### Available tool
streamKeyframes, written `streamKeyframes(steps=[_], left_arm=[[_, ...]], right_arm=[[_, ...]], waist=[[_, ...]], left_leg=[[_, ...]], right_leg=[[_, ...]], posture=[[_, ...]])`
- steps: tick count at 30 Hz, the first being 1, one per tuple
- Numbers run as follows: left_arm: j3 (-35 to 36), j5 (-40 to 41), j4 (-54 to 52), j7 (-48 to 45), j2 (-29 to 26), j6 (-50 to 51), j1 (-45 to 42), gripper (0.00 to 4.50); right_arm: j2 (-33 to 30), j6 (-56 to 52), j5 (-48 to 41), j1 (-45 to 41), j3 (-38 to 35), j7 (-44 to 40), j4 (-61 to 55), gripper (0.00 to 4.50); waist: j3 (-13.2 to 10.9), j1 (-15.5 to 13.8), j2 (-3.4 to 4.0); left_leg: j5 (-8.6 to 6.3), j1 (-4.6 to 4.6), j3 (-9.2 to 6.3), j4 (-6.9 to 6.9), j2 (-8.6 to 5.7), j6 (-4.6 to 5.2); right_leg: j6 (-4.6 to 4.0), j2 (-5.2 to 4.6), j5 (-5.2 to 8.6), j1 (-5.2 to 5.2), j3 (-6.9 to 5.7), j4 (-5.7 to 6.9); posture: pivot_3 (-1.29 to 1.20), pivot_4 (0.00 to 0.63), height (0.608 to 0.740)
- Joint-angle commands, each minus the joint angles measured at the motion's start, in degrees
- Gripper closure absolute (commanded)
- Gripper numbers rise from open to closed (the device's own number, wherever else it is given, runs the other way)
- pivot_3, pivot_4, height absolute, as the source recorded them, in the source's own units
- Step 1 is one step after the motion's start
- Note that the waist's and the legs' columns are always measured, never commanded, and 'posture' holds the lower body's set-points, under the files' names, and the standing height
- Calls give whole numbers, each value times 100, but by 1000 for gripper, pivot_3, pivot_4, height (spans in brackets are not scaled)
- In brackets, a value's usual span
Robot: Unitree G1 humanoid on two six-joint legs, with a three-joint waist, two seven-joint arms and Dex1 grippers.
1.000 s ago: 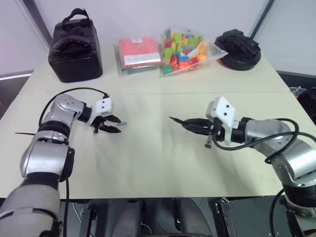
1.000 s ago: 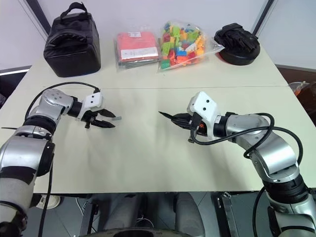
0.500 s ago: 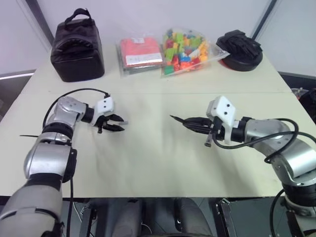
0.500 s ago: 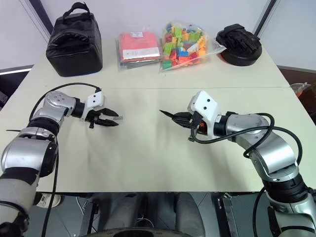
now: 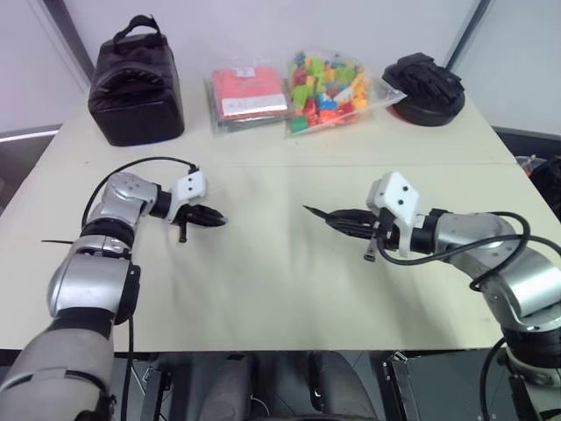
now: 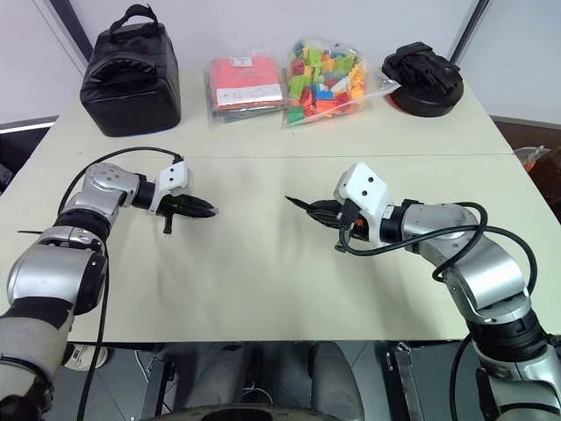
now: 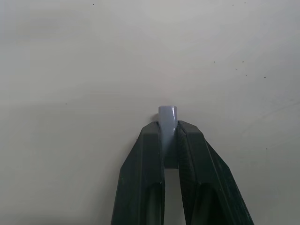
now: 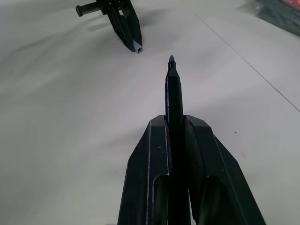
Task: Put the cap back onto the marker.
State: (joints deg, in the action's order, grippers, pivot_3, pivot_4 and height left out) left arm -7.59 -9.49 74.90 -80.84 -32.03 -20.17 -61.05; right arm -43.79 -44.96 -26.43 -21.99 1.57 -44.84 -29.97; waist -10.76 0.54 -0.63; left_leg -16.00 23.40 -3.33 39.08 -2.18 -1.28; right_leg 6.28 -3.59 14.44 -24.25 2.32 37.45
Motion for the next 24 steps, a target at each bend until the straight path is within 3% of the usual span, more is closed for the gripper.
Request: streamKeyframes(steps=[1,6,10,17,24], left_arm=[[43,-8,-73,172,4,-45,73,4481],[437,489,-445,204,124,-278,-246,4481],[689,953,-1125,-63,223,-218,-302,4481],[644,1517,-3294,-143,234,349,621,4481],[467,1491,-4093,263,349,455,1125,4481]], right_arm=[[-202,378,246,-25,-55,-80,68,4500],[-779,1234,865,-453,175,-634,735,4500],[-880,1751,1139,-857,416,-1061,1306,4500],[-586,2749,1731,-1705,1019,-1659,2382,4500],[-28,3150,2024,-2320,1283,-1874,3122,4500]], waist=[[0,-2,0],[-2,5,-3],[-3,28,-4],[-2,86,2],[-2,6,1]], left_leg=[[0,0,0,0,0,0],[0,1,3,2,-1,0],[0,5,4,1,2,0],[0,2,13,-2,10,-1],[1,5,11,1,11,-2]], right_leg=[[0,0,0,0,0,0],[1,0,0,-2,0,0],[1,3,0,-9,0,0],[1,3,0,-15,11,-1],[1,-1,0,-17,10,0]], posture=[[0,150,740],[0,150,740],[0,150,740],[0,150,740],[0,150,740]])
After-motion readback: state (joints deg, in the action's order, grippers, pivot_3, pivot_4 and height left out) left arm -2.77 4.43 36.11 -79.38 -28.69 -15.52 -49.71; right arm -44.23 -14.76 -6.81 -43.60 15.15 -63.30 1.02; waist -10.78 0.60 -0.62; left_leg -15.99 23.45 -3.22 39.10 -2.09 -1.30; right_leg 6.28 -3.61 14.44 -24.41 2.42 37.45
